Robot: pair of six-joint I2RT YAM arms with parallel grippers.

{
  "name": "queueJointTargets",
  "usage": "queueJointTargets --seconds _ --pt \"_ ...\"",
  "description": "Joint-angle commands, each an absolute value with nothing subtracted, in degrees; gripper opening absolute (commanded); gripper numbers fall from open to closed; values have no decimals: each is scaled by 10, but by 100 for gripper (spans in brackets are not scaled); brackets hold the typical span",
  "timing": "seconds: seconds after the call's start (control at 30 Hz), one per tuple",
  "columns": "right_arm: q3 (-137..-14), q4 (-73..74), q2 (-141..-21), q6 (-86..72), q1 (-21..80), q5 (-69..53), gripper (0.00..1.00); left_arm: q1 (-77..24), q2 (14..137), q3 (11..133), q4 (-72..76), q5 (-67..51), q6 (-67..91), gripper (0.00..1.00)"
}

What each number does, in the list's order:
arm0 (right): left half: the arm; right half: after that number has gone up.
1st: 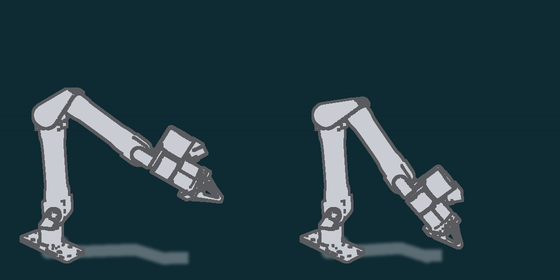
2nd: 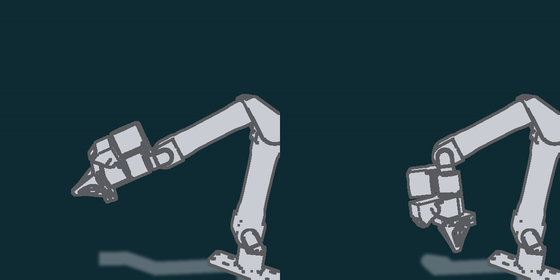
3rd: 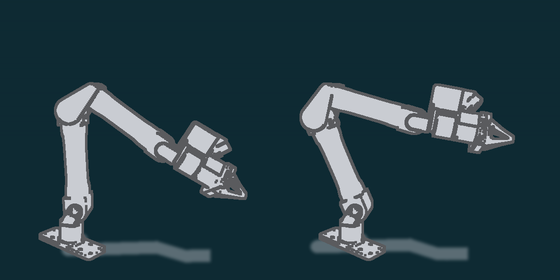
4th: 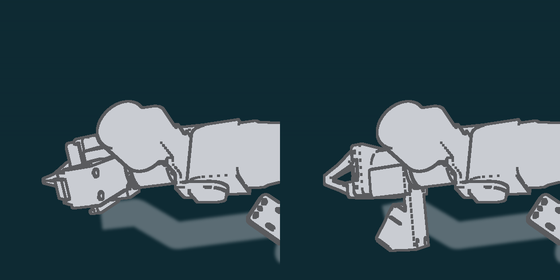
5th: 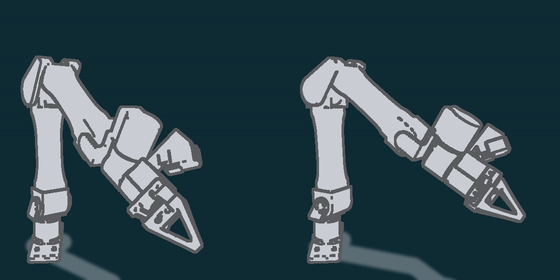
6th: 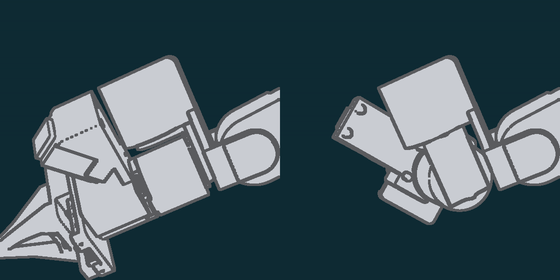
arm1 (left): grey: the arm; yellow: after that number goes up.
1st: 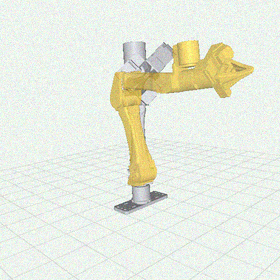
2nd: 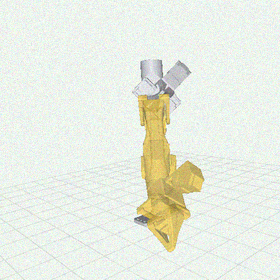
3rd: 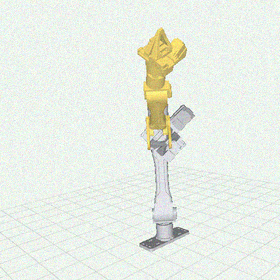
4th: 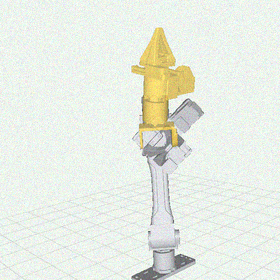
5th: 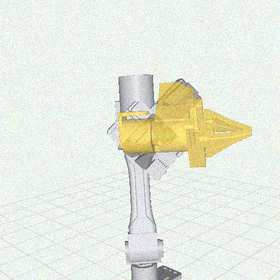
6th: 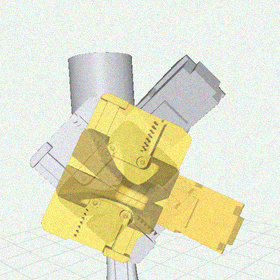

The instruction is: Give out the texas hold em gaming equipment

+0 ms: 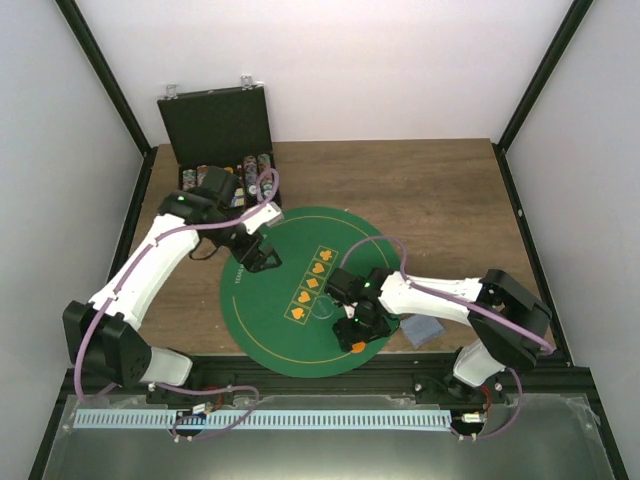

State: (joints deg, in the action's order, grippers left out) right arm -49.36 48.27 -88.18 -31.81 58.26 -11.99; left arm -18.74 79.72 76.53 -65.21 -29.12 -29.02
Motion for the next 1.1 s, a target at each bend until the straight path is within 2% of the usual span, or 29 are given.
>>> queueJointTargets --seconds 0.0,0.1,0.33,0.5,0.63,0.83,1.07 --pt "-507 498 -883 -322 585 -100 81 -243 811 741 -623 -259 -310 94" --pt "-527 526 -869 -321 585 -91 86 -283 818 721 -608 -248 -320 96" --pt "-621 596 -785 -314 584 -102 88 -356 854 682 -544 -227 -336 97" --pt "-670 629 -730 -307 565 -123 89 -386 877 654 -495 -222 -349 88" --pt "-703 638 -686 -284 513 -115 89 -404 892 639 -458 -232 -349 87" --pt "-745 679 -666 -236 422 -55 90 -466 915 596 -375 -200 -362 93" --pt "-755 691 -656 -216 388 -7 92 -498 974 592 -323 -125 -363 96"
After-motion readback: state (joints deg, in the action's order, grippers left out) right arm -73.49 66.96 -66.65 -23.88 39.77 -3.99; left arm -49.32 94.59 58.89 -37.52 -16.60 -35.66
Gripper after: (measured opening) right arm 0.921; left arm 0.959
